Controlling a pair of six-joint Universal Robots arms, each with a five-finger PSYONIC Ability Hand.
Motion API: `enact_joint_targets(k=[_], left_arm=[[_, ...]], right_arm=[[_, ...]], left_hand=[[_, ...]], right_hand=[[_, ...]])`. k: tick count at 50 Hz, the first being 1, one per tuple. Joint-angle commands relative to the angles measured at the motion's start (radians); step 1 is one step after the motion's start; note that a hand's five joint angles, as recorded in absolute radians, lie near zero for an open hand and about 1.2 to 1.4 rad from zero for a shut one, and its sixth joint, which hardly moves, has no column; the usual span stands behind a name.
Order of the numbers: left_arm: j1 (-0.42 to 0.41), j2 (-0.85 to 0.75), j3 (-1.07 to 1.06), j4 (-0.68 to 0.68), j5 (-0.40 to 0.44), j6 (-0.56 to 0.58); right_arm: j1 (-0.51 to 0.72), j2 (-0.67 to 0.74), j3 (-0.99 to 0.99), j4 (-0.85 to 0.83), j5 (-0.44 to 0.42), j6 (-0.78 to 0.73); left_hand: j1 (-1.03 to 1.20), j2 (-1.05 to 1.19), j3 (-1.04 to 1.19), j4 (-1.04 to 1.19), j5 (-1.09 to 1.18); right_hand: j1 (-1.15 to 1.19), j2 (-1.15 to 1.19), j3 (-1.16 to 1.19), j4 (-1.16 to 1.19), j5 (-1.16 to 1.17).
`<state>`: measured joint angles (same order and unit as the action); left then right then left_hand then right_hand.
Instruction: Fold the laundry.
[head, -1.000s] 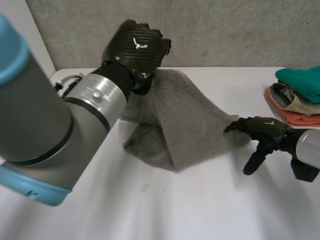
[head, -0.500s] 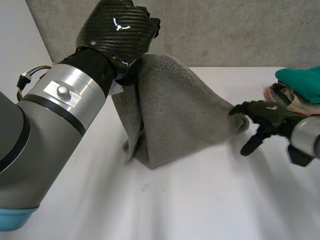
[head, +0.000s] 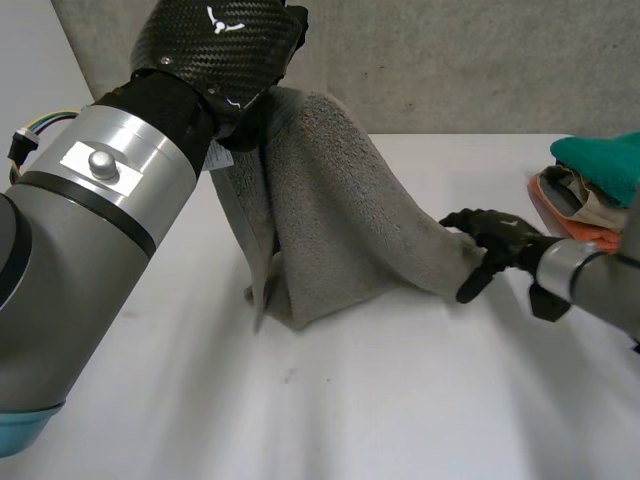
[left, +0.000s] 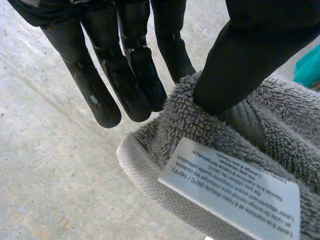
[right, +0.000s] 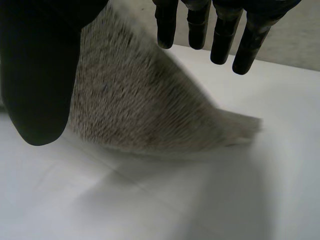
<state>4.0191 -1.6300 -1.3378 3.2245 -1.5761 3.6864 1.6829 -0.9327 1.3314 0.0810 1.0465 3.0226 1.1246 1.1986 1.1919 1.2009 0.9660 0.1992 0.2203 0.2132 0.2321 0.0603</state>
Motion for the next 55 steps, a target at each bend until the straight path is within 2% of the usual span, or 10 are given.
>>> enact_joint_targets(k=[1,3,9,19,25,31,39,44,49,55], left_arm=[[0.003,0.024,0.0,0.001,-0.002,0.0],[0.006,0.027,-0.001,0.003,-0.008,0.0],[0.03,0.027,-0.026,0.018,-0.054,0.006],[0.222,0.009,-0.182,-0.012,-0.05,0.014],[0.239,-0.114,-0.241,-0.018,-0.051,0.018],[0.251,-0.315,-0.199,-0.003,-0.051,0.058],[0.285,-0.502,0.142,0.147,-0.056,0.087],[0.32,-0.515,0.333,0.366,-0.061,0.076],[0.325,-0.49,0.341,0.616,-0.061,0.073],[0.334,-0.395,0.154,0.689,-0.056,0.029]], right_arm=[[0.047,0.149,-0.106,-0.135,0.066,0.012],[0.046,0.144,-0.115,-0.155,0.119,-0.007],[0.037,-0.007,-0.074,-0.149,0.19,-0.119],[-0.015,-0.412,0.101,0.07,0.205,-0.647],[0.001,-0.465,0.132,0.311,0.216,-0.792],[0.05,-0.388,0.118,0.35,0.244,-0.824],[0.15,-0.141,-0.182,0.172,0.4,-0.843],[0.175,-0.103,-0.322,-0.265,0.415,-0.806],[0.178,-0.138,-0.285,-0.651,0.434,-0.683],[0.175,-0.184,-0.184,-0.653,0.42,-0.619]], left_hand=[[0.272,0.198,0.204,0.195,0.256],[0.272,0.198,0.204,0.195,0.256],[0.272,0.198,0.204,0.195,0.256],[0.272,0.198,0.204,0.195,0.256],[0.272,0.198,0.204,0.195,0.256],[0.272,0.198,0.204,0.195,0.256],[0.272,0.198,0.204,0.195,0.256],[0.272,0.198,0.204,0.195,0.256],[0.272,0.198,0.204,0.195,0.256],[0.272,0.198,0.204,0.195,0.256]], right_hand=[[0.635,0.614,0.621,0.602,0.6],[1.195,1.174,1.181,1.162,1.16],[1.197,1.176,1.183,1.164,1.161],[1.197,1.176,1.183,1.164,1.161],[1.197,1.176,1.183,1.164,1.161],[1.197,1.176,1.183,1.164,1.161],[1.197,1.176,1.183,1.164,1.161],[1.197,1.176,1.183,1.164,1.161],[1.197,1.176,1.183,1.164,1.161],[1.197,1.176,1.183,1.164,1.161]])
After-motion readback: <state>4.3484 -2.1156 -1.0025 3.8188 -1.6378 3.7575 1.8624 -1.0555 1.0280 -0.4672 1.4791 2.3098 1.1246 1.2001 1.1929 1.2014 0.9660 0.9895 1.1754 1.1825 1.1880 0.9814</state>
